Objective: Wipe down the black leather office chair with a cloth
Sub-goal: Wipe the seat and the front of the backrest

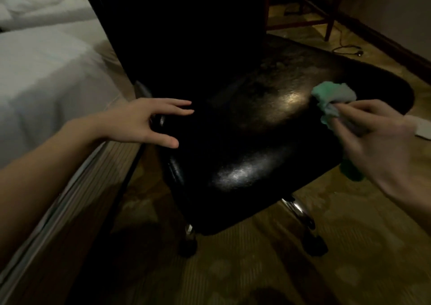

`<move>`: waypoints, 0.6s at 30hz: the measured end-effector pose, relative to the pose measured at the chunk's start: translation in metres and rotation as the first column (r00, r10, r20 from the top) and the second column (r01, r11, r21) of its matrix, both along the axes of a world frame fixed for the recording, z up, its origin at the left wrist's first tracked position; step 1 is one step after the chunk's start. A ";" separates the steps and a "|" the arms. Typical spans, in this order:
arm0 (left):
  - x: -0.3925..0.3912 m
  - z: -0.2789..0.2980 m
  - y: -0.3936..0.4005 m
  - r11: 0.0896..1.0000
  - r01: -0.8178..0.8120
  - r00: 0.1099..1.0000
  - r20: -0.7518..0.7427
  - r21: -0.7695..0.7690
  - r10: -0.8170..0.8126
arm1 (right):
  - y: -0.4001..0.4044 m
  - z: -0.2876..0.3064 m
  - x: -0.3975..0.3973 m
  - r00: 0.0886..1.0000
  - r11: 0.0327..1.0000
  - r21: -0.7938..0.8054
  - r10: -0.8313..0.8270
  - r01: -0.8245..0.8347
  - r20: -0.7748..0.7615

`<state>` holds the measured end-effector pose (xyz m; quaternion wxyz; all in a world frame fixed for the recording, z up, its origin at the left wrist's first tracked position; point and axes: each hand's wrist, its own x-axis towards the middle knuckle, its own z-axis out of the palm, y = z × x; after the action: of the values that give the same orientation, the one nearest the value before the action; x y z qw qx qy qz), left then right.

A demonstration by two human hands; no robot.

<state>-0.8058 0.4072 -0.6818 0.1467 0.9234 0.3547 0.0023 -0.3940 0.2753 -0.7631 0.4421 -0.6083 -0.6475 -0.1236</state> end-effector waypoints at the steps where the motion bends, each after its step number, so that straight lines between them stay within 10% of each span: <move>1: -0.001 -0.001 -0.003 1.000 0.019 1.000 -0.010 -0.020 -0.019 | 0.000 0.001 -0.014 0.999 0.999 0.016 0.033 -0.033 0.018; 9: 0.003 -0.016 -0.006 0.995 0.085 0.996 -0.003 0.051 -0.085 | -0.026 0.010 -0.071 0.901 0.912 0.010 0.404 -0.411 0.159; 18: -0.001 -0.022 -0.006 0.985 0.088 0.994 0.043 0.151 -0.096 | -0.038 0.023 -0.138 0.428 0.539 -0.315 0.830 -0.781 0.358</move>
<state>-0.8066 0.4014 -0.7033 0.0862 0.9469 0.3066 0.0453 -0.5315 0.2370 -0.7397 0.2451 -0.1962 -0.9494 -0.0071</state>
